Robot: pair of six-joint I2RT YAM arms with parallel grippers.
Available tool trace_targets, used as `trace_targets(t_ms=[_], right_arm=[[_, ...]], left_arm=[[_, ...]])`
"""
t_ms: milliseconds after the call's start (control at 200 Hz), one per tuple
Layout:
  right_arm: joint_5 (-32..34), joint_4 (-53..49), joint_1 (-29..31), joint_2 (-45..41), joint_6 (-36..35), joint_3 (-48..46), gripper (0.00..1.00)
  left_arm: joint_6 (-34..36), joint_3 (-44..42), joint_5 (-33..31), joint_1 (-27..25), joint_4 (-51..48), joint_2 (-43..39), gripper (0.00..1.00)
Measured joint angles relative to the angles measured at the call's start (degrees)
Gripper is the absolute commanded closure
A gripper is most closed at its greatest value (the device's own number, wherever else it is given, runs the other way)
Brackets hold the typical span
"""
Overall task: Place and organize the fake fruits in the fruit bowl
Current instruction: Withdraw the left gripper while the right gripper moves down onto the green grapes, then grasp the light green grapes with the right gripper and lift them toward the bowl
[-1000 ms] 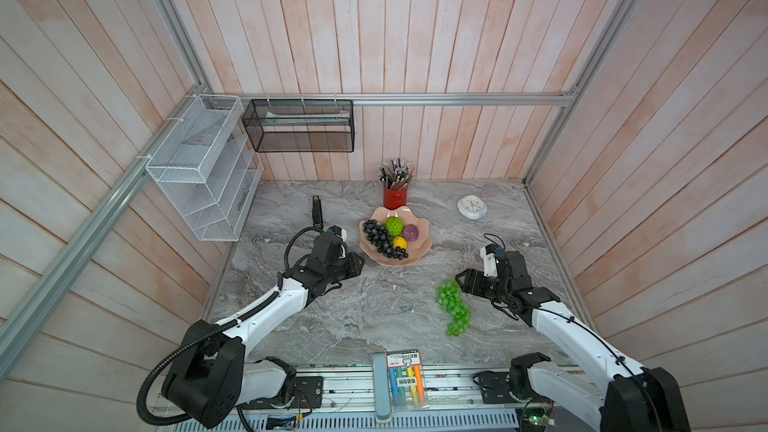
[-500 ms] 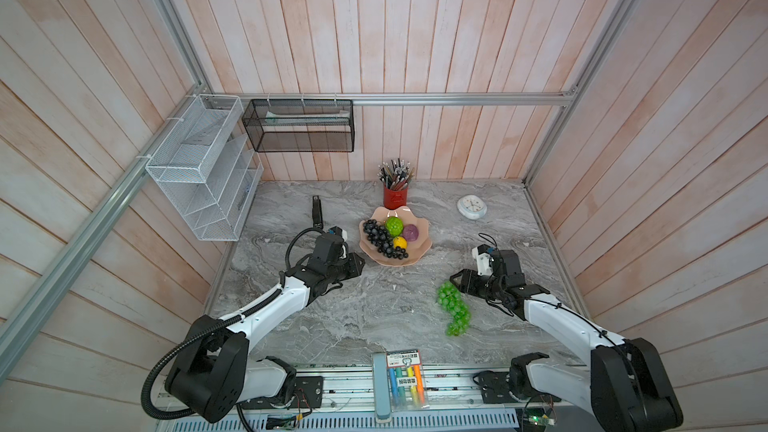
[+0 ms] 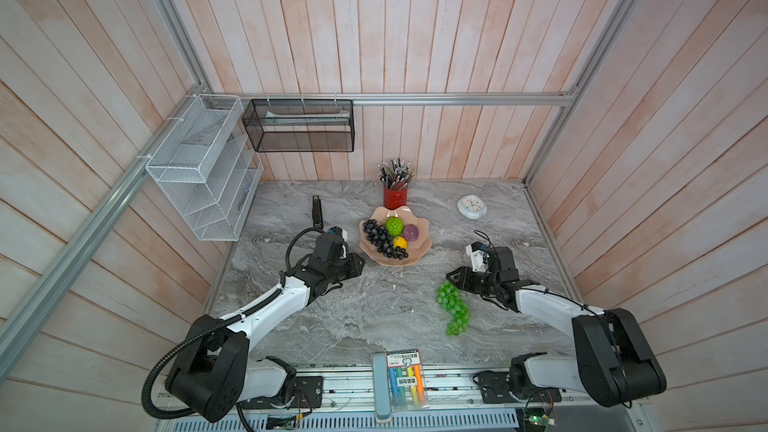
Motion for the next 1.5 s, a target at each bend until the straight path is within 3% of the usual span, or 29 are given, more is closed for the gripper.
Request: trace_targets(t_ms=[435, 1045, 1501], right_arm=[[-0.07, 0.44, -0.02, -0.55, -1.49, 0.11, 1.00], [3.48, -6.54, 1.07, -19.21, -3.63, 1.11, 1.00], [9.01, -16.63, 6.62, -19.98, -7.89, 21.57, 1.00]], left_arm=[[0.00, 0.00, 0.02, 0.00, 0.02, 1.86, 0.69], [0.00, 0.50, -1.25, 0.00, -2.45, -0.07, 0.68], [-0.59, 0.50, -1.25, 0.00, -2.54, -1.11, 0.68]])
